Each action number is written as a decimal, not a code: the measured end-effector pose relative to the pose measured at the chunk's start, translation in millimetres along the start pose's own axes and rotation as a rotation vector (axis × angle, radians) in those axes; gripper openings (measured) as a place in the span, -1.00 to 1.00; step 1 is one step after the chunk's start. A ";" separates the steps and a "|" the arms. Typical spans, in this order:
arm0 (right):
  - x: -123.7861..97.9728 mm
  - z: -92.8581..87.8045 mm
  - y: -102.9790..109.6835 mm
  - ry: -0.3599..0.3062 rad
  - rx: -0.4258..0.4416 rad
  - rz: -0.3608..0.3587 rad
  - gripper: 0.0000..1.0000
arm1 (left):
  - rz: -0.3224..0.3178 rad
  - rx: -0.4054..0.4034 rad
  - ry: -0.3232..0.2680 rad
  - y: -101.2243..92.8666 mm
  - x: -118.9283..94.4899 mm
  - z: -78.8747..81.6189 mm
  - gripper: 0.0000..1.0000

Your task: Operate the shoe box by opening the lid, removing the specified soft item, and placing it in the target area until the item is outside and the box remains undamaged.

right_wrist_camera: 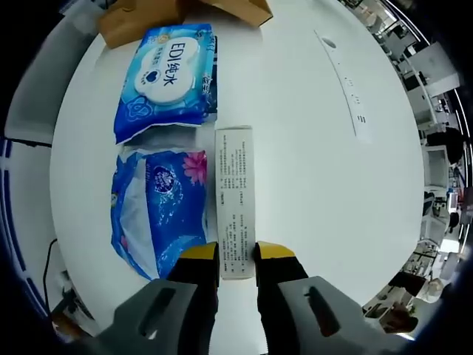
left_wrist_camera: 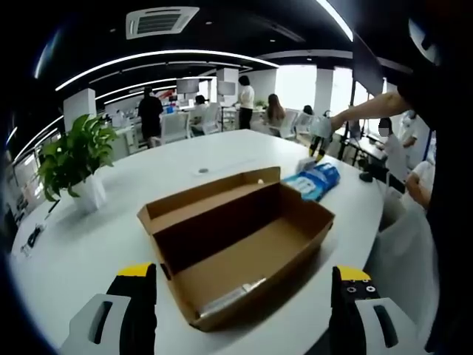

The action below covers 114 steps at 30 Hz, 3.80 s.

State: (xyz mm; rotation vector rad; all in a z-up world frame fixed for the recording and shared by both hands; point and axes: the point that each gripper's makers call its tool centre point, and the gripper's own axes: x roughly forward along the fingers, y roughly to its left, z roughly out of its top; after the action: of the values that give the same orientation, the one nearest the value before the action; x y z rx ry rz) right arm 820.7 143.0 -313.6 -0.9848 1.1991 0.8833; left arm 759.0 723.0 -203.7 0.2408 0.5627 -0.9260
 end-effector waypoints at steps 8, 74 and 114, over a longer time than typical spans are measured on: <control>-0.1 -1.6 1.4 0.009 -0.008 -0.024 -0.67 | -0.004 0.007 -0.005 -0.8 2.9 1.7 0.99; -117.6 72.6 62.0 -0.408 0.353 -0.283 0.27 | -0.073 0.159 0.033 7.0 7.3 31.2 0.62; -153.2 133.6 189.6 -0.686 0.652 -0.341 0.82 | -0.287 0.379 0.365 16.3 62.5 -2.1 0.37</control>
State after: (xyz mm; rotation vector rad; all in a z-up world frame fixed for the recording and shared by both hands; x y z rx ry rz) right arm 663.4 326.9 -176.9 -0.2863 0.6211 0.4379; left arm 800.9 690.6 -240.8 0.6936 0.7682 -1.2777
